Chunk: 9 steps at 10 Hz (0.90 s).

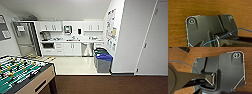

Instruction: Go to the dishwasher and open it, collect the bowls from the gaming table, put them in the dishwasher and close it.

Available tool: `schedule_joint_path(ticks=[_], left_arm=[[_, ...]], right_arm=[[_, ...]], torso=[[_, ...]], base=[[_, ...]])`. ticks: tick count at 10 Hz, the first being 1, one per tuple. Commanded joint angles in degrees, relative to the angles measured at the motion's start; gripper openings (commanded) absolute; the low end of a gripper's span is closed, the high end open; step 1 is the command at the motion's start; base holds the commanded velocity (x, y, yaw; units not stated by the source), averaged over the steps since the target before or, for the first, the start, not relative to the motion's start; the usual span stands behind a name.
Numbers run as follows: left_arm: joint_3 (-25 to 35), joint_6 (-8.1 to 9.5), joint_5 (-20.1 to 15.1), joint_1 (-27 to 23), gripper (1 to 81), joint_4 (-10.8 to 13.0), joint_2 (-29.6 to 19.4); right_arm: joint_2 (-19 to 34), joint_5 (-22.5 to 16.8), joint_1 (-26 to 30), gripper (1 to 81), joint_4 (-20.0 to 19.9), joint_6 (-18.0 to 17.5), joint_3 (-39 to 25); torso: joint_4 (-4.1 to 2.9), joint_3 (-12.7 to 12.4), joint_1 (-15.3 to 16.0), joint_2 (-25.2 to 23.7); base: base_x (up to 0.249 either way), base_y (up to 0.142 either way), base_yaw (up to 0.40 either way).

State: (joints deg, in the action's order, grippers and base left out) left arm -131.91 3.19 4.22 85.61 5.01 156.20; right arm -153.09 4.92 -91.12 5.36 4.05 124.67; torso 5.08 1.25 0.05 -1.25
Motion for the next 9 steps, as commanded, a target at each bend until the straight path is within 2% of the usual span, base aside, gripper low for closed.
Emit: schedule_joint_path(ticks=[1,3,9], left_arm=[[0.78,-0.21,-2.64,-2.87,81.1,0.88,-0.97],[1.39,-0.21,-2.55,-2.87,81.1,1.58,-1.15],[1.57,-0.21,-2.55,-2.95,81.1,1.58,-1.06]], right_arm=[[1.18,-2.55,2.21,81.1,0.09,0.35,-0.67],[1.09,-2.55,2.21,81.1,-0.09,0.26,-0.58],[1.09,-2.55,2.21,81.1,-0.53,0.26,-0.58]], torso=[[0.00,0.00,0.00,0.00],[0.00,-0.05,-0.05,-0.06],[0.00,-0.05,-0.05,-0.04]], base=[[0.093,0.000,0.000],[0.129,0.000,0.000],[0.173,0.000,0.000]])
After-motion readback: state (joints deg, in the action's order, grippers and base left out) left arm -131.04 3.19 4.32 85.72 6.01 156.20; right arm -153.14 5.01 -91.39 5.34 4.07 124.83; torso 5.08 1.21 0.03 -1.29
